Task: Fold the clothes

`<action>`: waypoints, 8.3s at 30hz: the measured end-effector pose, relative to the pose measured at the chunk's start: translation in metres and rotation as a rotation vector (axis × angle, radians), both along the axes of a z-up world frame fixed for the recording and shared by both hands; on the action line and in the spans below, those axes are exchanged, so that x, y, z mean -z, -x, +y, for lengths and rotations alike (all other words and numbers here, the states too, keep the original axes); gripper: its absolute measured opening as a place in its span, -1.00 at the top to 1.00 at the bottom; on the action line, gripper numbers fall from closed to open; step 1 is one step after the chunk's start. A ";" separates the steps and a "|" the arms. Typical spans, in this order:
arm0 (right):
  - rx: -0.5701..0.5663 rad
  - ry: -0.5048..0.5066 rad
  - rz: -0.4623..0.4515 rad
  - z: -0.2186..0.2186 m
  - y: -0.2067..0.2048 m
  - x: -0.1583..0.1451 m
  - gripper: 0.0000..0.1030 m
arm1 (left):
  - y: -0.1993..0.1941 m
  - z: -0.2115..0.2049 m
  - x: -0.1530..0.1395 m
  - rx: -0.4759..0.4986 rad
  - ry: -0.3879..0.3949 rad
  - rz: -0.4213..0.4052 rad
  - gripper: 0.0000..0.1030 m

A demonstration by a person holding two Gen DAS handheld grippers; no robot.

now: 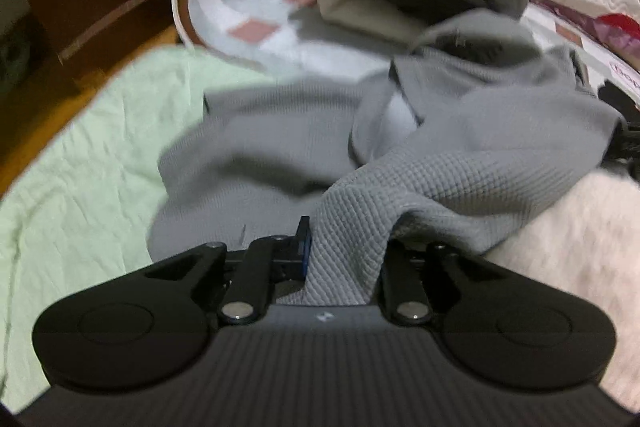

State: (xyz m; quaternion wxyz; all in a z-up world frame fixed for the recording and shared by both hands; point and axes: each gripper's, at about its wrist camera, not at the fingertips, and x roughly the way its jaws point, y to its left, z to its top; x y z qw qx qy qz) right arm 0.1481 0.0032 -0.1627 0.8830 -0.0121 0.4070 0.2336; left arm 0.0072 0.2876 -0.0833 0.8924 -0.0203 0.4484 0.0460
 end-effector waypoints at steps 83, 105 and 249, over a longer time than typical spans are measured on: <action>0.862 -0.213 -0.006 -0.387 0.237 -0.010 0.17 | -0.123 -0.299 0.041 0.394 0.083 -0.079 0.75; 0.848 -0.335 -0.122 -0.406 0.258 0.006 0.94 | -0.114 -0.265 0.001 0.247 0.091 -0.378 0.95; 0.881 -0.277 -0.057 -0.387 0.183 -0.007 0.36 | -0.243 -0.272 0.090 0.620 0.372 0.107 0.80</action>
